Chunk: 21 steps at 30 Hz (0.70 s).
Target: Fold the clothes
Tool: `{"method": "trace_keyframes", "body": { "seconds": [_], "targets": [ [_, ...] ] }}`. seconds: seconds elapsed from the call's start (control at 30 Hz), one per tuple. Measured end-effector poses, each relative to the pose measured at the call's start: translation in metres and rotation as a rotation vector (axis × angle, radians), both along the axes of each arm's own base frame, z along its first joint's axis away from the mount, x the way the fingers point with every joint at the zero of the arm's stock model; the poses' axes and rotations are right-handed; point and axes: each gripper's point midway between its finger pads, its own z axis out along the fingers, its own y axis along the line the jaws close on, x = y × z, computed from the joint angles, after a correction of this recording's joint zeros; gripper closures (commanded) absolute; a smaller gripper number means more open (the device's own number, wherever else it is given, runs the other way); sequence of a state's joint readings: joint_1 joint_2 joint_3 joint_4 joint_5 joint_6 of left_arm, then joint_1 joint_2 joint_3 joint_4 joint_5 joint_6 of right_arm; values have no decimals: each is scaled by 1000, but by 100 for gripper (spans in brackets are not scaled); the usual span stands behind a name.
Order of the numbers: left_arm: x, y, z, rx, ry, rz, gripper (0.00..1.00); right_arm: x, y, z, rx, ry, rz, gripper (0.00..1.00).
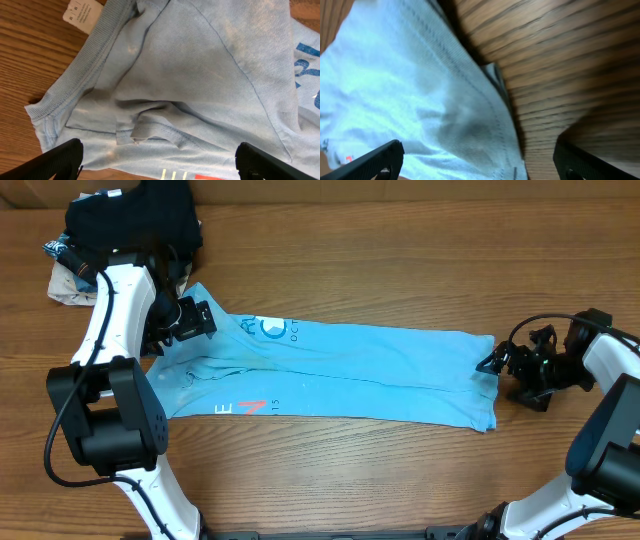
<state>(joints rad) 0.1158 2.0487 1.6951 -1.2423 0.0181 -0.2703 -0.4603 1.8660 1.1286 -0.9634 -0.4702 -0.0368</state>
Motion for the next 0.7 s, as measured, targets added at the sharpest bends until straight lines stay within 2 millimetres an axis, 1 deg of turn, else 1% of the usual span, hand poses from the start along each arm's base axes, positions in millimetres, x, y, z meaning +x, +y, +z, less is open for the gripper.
{"method": "trace_keyframes", "body": {
  "seconds": [0.27,0.43,0.47,0.5,0.53,0.6,0.7],
  "targets": [
    [0,0,0,0,0,0,0,4,10,1,56,-80,18,0],
    [0,-2,0,-11,-1,0,0,-2,24,1,117,-103,21,0],
    [0,-2,0,-14,-2,0,0,-3,26,1,127,-104,21,2],
    [0,-3,0,-16,-2,0,0,-4,27,2,136,-107,21,7],
    [0,-3,0,-17,-2,0,0,-4,28,2,141,-108,21,18],
    [0,-3,0,-19,-2,1,0,-5,30,2,147,-110,23,34],
    [0,-4,0,-23,-3,1,0,-16,34,-7,158,-56,5,46]
  ]
}}
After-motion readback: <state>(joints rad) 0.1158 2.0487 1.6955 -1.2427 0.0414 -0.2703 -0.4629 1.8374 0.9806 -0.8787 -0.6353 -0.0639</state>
